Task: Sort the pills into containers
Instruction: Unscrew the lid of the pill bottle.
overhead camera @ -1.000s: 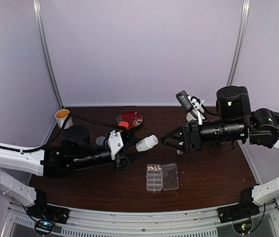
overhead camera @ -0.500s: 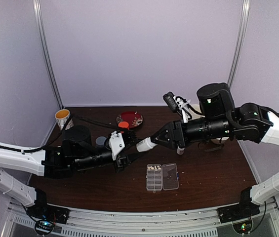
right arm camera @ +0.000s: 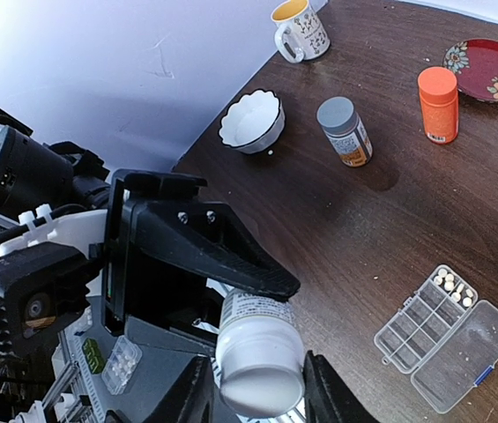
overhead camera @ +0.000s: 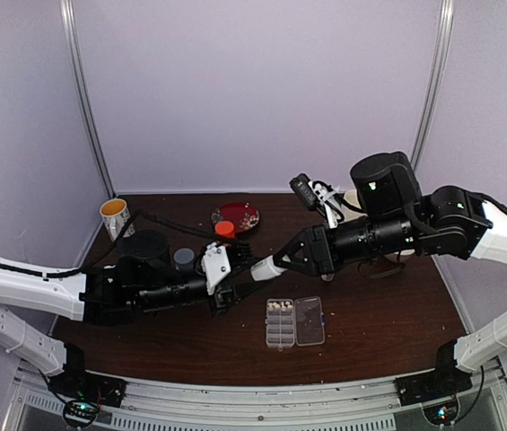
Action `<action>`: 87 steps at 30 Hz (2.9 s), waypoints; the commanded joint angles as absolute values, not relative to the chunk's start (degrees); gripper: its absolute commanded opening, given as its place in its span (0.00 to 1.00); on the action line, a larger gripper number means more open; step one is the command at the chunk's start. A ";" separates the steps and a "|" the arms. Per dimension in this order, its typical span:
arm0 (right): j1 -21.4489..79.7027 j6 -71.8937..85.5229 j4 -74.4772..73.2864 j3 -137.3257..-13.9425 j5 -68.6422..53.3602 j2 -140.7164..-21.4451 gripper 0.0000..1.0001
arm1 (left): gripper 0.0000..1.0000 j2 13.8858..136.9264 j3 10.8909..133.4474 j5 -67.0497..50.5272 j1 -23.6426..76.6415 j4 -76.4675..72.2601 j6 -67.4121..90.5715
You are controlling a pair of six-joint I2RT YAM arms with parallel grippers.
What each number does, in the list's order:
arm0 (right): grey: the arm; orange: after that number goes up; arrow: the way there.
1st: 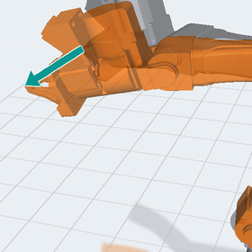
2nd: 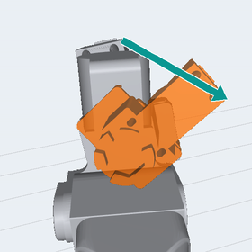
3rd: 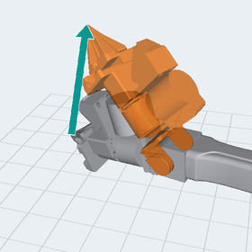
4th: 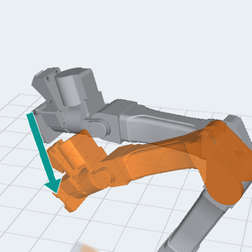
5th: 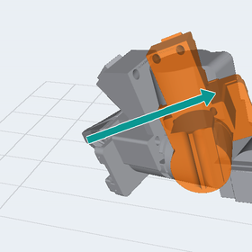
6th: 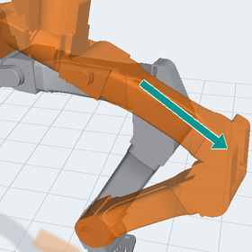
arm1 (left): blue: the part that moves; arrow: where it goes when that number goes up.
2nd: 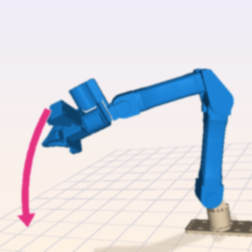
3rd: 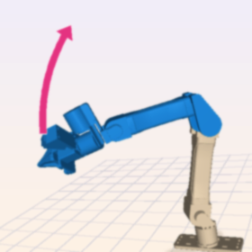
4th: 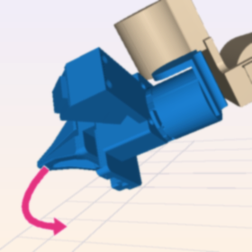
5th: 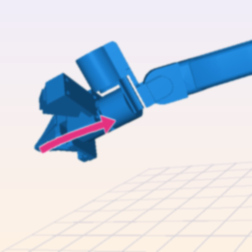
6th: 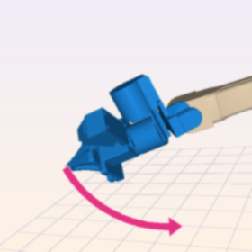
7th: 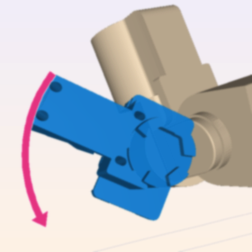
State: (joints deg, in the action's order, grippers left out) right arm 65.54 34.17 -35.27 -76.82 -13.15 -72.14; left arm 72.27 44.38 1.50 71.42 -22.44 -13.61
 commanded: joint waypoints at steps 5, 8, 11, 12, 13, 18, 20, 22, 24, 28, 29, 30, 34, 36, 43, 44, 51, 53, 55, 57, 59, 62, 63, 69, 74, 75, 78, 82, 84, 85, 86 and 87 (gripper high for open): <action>66.23 33.23 -36.65 -78.93 -15.16 -72.74 0.30 | 0.22 72.67 46.16 0.94 71.28 -24.59 -13.86; 66.23 32.77 -37.02 -79.22 -15.06 -73.07 0.24 | 0.21 72.60 46.31 1.03 71.28 -24.61 -13.75; 66.31 30.94 -37.45 -79.51 -15.18 -73.41 0.14 | 0.20 72.62 46.29 0.90 71.27 -24.69 -13.55; 66.28 29.60 -37.63 -79.74 -15.50 -73.46 0.12 | 0.19 72.66 46.26 0.83 71.23 -24.82 -13.30; 66.38 27.91 -37.70 -79.87 -15.77 -73.53 0.10 | 0.19 72.62 46.29 0.75 71.27 -24.93 -12.78; 66.51 11.01 -34.42 -77.17 -19.79 -72.49 0.04 | 0.17 71.97 45.06 -5.46 71.20 -27.74 -9.13; 66.52 1.96 -33.13 -75.58 -21.03 -71.85 0.00 | 0.15 72.28 45.94 -9.07 70.95 -27.17 -7.56; 66.48 -7.33 -33.86 -75.45 -21.94 -72.00 0.00 | 0.15 72.85 46.89 -12.60 70.82 -25.72 -6.17; 66.39 -17.53 -37.11 -77.32 -24.27 -73.37 0.00 | 0.14 73.03 47.27 -15.18 70.60 -25.41 -4.63; 66.44 -34.71 -45.97 -81.15 -30.88 -75.73 0.00 | 0.13 73.14 47.64 -19.62 70.09 -25.26 -1.98; 66.39 -38.04 -46.70 -81.19 -31.18 -75.71 0.00 | 0.13 73.04 47.79 -20.54 69.99 -25.23 -1.41; 66.41 -42.15 -47.65 -80.79 -31.50 -75.45 0.00 | 0.13 72.97 47.93 -21.56 69.83 -25.23 -0.91; 66.30 -54.43 -46.56 -77.55 -30.46 -72.67 0.00 | 0.13 72.95 48.70 -24.06 69.75 -24.03 -0.18; 66.35 -57.97 -43.69 -75.79 -28.79 -70.86 0.00 | 0.13 73.20 49.11 -24.65 69.73 -23.51 -0.18; 66.43 -62.75 -19.05 -59.01 -25.20 -56.70 0.58 | 0.16 72.97 48.93 -23.39 69.73 -23.96 1.48; 66.38 -59.31 -14.11 -55.64 -24.77 -54.04 0.66 | 0.16 72.95 48.90 -23.01 69.71 -23.65 0.99; 66.38 -19.84 -8.72 -52.13 -18.67 -45.43 0.99 | 0.18 72.49 48.19 -18.36 69.71 -22.98 -2.76; 66.38 -6.91 -10.24 -52.90 -16.36 -44.21 1.00 | 0.18 72.53 48.22 -17.13 69.77 -23.02 -3.48; 66.43 4.25 -14.67 -54.40 -13.43 -43.69 1.00 | 0.18 72.64 48.00 -16.09 69.73 -23.38 -4.12; 66.38 11.81 -20.86 -56.73 -10.45 -44.09 1.00 | 0.18 72.68 47.60 -15.38 69.72 -24.16 -4.52; 66.42 15.74 -26.36 -59.16 -9.44 -44.45 1.00 | 0.18 72.74 47.59 -14.86 69.76 -24.59 -4.91; 66.38 20.36 -26.11 -58.49 -9.56 -41.60 1.00 | 0.18 73.15 48.01 -14.50 69.71 -24.17 -5.45; 66.36 21.96 -23.80 -56.46 -9.37 -39.85 1.00 | 0.18 73.29 48.29 -14.49 69.71 -23.83 -5.67; 66.26 30.01 -26.56 -57.79 -7.92 -41.44 0.97 | 0.18 73.95 48.80 -13.27 69.70 -23.44 -5.89; 66.24 34.25 -37.26 -67.00 -13.45 -51.35 0.90 | 0.18 74.60 49.79 -12.49 69.75 -22.18 -6.89; 66.22 35.26 -38.99 -68.22 -13.37 -52.81 0.88 | 0.18 74.68 49.93 -12.20 69.78 -22.03 -7.06; 66.27 38.44 -40.43 -69.28 -13.17 -55.24 0.85 | 0.18 74.63 49.93 -11.51 69.77 -21.83 -7.72; 66.19 42.07 -39.41 -68.96 -14.31 -57.35 0.78 | 0.18 74.33 49.76 -10.75 69.75 -21.67 -8.55; 66.19 42.84 -39.04 -69.40 -15.36 -58.62 0.76 | 0.18 74.37 49.75 -10.68 69.70 -21.50 -8.97; 66.26 43.27 -38.61 -69.50 -15.67 -59.07 0.75 | 0.18 74.37 49.81 -10.62 69.72 -21.31 -9.15; 66.33 43.41 -37.81 -69.52 -15.73 -59.43 0.73 | 0.18 74.51 49.89 -10.59 69.76 -21.20 -9.22; 66.28 43.68 -37.54 -69.52 -15.62 -59.72 0.72 | 0.18 74.48 49.85 -10.62 69.76 -21.23 -9.29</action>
